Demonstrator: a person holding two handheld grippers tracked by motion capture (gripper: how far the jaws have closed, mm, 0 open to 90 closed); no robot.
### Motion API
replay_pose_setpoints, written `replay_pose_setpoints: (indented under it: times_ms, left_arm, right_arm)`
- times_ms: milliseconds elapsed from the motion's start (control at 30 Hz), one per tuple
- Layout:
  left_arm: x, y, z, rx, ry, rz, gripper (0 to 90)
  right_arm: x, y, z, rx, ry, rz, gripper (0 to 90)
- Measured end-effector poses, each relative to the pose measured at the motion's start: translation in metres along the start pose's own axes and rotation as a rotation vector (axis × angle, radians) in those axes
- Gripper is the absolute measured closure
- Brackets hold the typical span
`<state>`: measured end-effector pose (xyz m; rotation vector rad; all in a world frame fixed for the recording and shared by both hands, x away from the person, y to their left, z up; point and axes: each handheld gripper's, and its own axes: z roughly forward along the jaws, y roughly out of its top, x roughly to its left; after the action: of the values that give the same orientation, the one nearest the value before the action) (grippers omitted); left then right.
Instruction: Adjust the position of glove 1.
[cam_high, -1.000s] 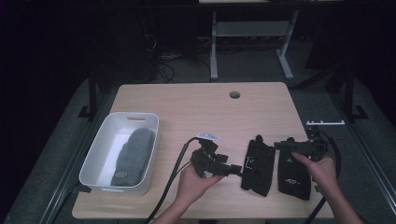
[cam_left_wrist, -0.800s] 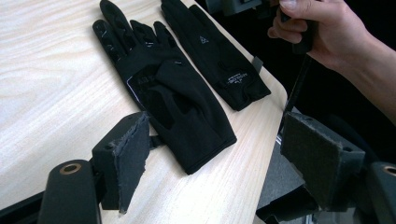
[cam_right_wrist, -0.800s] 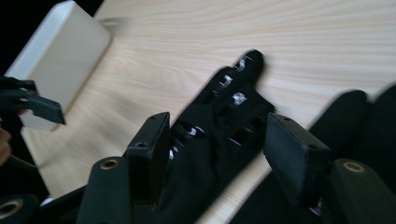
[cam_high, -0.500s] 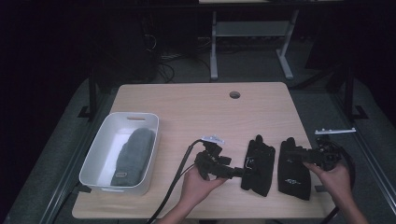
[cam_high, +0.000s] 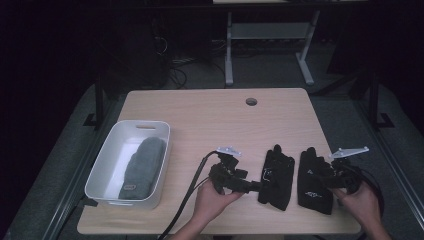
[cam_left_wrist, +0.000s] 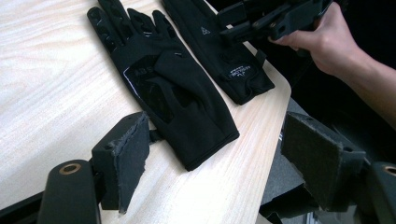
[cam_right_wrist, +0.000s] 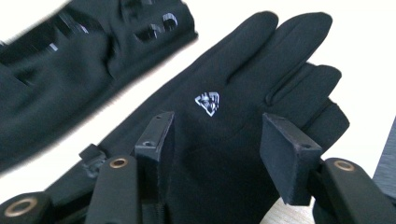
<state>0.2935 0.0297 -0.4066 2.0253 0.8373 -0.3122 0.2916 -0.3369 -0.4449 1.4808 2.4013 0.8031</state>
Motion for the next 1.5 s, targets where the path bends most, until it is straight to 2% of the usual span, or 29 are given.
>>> replay_pose_setpoints:
  times_ms: [67,133,300,333,433,533,667,767,800,900,1067,1167,1333,1400,1500]
  left_arm:
    - [0.000,0.000,0.000,0.000,0.000,-0.001,23.5]
    - [0.001,0.000,-0.001,0.001,0.000,0.001,23.6]
    - [0.000,-0.001,-0.001,0.001,0.001,-0.004,23.8]
    - [-0.001,-0.002,-0.001,0.005,0.001,0.001,23.8]
    - [-0.001,-0.003,-0.002,0.004,0.000,-0.005,23.9]
    - [0.000,-0.004,-0.003,0.002,0.003,-0.005,24.0]
    - [0.003,-0.004,-0.006,0.000,0.010,-0.009,24.0]
    - [0.004,-0.003,-0.006,-0.006,0.010,-0.012,24.0]
    - [0.004,-0.003,-0.007,-0.006,0.010,-0.012,24.0]
    - [0.003,-0.004,-0.007,-0.006,0.012,-0.009,24.0]
    - [0.004,-0.005,-0.009,-0.008,0.012,-0.007,24.0]
    - [0.004,-0.005,-0.011,-0.011,0.014,-0.009,24.0]
    - [0.005,-0.006,-0.013,-0.014,0.011,-0.011,24.0]
    - [0.005,-0.006,-0.015,-0.013,0.011,-0.008,24.0]
    - [0.006,-0.007,-0.016,-0.018,0.011,-0.014,24.1]
  right_arm:
    - [0.004,-0.003,0.007,0.019,-0.020,-0.034,46.0]
    - [0.007,-0.004,0.009,0.004,-0.046,-0.067,47.1]
    - [0.010,-0.006,0.009,-0.002,-0.066,-0.062,53.7]
    - [0.011,-0.007,0.009,-0.014,-0.064,-0.059,62.5]
    - [0.015,-0.008,0.009,-0.016,-0.067,-0.067,71.9]
    - [0.014,-0.006,0.009,-0.012,-0.047,-0.034,75.4]
    - [0.011,-0.006,0.003,-0.031,-0.038,0.001,76.1]
    - [0.012,-0.005,-0.004,-0.058,-0.030,0.003,76.1]
    - [0.015,-0.002,-0.014,-0.080,-0.029,0.004,76.1]
    - [0.020,0.003,-0.025,-0.108,-0.029,0.003,76.1]
    - [0.032,0.016,-0.035,-0.137,0.008,0.005,76.0]
    - [0.042,0.026,-0.034,-0.158,0.045,0.004,75.9]
    - [0.057,0.041,-0.026,-0.178,0.076,0.013,75.7]
    - [0.061,0.046,-0.022,-0.182,0.106,0.033,75.7]
    - [0.069,0.052,-0.018,-0.190,0.118,0.047,75.7]
